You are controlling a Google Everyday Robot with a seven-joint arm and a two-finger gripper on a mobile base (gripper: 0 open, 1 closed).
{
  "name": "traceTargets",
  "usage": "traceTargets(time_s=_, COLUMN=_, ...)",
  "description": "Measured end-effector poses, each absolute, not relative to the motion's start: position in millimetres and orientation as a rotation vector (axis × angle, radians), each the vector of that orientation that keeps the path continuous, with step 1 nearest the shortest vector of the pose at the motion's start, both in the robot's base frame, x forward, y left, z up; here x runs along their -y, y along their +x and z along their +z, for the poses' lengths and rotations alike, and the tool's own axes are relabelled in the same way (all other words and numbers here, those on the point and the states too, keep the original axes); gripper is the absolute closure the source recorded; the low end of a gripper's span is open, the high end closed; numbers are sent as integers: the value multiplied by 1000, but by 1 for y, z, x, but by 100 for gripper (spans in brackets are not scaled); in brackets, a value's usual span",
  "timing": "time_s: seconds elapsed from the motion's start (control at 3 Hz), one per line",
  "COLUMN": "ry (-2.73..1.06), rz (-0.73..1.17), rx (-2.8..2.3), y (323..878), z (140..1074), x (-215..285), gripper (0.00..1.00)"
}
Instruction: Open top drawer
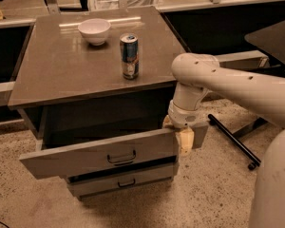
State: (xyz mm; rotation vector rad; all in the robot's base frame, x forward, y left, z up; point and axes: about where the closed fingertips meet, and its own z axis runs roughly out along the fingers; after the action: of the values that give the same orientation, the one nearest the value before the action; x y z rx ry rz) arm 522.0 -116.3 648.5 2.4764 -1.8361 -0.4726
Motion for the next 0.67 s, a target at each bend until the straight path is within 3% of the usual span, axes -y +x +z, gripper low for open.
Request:
traceTargets(time_s=0.33, ry=2494, rz=-437, rx=1725, y=504, z=691, x=109, gripper=23)
traceTargets(time_s=0.67, ry=2512, rz=-433, rx=1646, y=496, z=718, x=102, gripper=27)
